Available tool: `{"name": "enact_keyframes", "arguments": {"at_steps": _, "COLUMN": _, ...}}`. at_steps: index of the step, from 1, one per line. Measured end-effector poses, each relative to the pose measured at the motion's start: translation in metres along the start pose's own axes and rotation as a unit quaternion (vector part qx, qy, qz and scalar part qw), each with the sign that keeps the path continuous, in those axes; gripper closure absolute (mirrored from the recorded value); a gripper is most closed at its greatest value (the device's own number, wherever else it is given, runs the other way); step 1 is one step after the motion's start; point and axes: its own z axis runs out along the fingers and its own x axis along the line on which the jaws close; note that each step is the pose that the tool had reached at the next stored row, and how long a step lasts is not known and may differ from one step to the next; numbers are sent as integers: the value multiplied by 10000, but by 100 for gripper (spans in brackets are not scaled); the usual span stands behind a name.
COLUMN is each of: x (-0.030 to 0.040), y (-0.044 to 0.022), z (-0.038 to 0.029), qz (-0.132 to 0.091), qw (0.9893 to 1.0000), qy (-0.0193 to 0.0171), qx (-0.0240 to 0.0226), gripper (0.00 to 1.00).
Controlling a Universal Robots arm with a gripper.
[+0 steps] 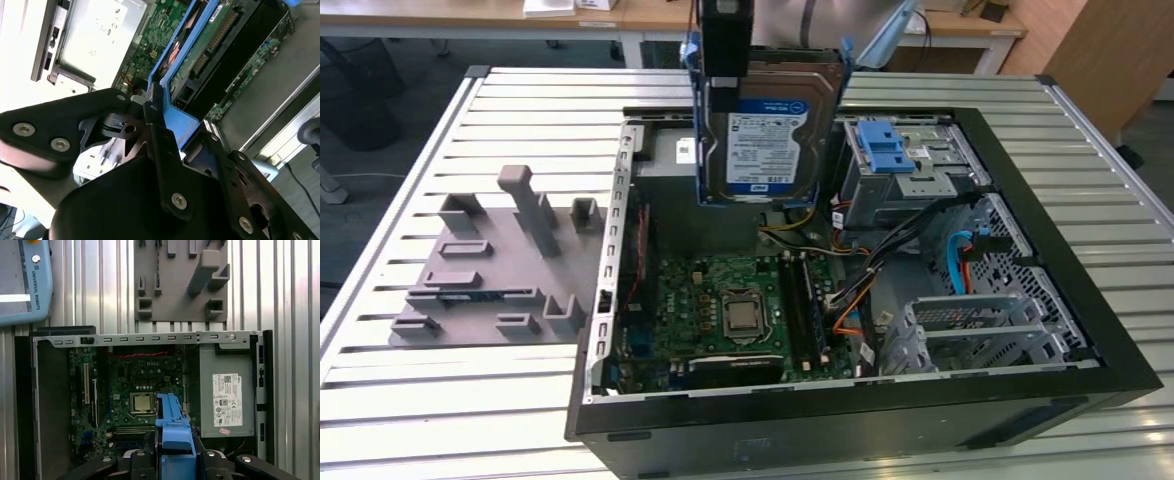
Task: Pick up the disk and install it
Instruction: 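Pick up the disk, then insert the disk into the insertion slot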
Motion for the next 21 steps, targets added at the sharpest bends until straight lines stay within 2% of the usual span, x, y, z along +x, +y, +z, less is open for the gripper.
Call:
{"name": "enact_keyframes", "arguments": {"at_steps": 9, "x": 2, "y": -302, "z": 28, "qz": 1, "qw": 10000, "qy": 0, "qx": 0, "gripper": 64}}
{"name": "enact_keyframes", "arguments": {"at_steps": 15, "x": 63, "y": -382, "z": 49, "qz": 1, "qw": 10000, "qy": 1, "qx": 0, "gripper": 64}}
{"name": "enact_keyframes", "arguments": {"at_steps": 21, "x": 69, "y": -389, "z": 51, "qz": 1, "qw": 10000, "qy": 5, "qx": 0, "gripper": 64}}
